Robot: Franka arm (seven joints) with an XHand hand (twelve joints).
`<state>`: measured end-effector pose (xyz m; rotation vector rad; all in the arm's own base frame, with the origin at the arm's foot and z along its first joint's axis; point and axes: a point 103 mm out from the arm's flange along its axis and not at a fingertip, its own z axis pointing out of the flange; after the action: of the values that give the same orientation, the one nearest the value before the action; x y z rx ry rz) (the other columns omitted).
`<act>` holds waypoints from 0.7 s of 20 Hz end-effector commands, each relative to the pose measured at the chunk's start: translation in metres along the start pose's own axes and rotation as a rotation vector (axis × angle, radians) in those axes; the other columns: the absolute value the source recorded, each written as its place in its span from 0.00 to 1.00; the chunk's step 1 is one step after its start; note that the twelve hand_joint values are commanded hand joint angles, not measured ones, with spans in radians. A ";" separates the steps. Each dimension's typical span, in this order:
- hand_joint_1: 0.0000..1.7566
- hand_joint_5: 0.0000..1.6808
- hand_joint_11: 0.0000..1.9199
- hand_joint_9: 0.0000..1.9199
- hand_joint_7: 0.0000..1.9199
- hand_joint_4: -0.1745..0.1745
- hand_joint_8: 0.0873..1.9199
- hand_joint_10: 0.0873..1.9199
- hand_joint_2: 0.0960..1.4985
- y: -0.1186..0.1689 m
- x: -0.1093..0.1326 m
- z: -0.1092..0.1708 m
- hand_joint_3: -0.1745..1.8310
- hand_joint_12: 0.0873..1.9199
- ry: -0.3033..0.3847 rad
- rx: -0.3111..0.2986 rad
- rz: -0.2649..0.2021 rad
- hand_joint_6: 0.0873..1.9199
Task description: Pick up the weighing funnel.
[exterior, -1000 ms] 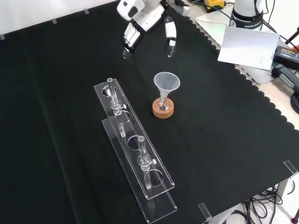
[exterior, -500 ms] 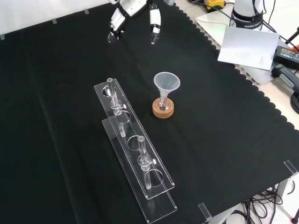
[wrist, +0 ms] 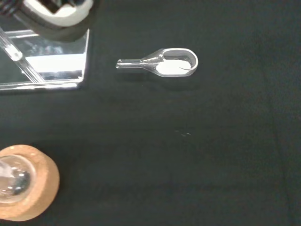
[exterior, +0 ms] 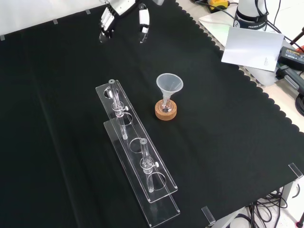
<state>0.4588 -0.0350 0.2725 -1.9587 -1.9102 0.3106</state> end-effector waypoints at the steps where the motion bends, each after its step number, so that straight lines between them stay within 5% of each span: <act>1: 0.48 0.24 0.21 0.27 0.15 0.35 0.33 0.29 0.38 0.038 -0.019 0.021 0.29 0.69 -0.019 0.004 -0.060 0.00; 14: 0.50 0.27 0.21 0.29 0.16 0.38 0.32 0.27 0.34 0.094 -0.020 0.066 0.34 0.68 -0.122 0.003 -0.153 0.00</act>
<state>0.4952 -0.0488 0.1872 -1.8419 -2.0261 0.3751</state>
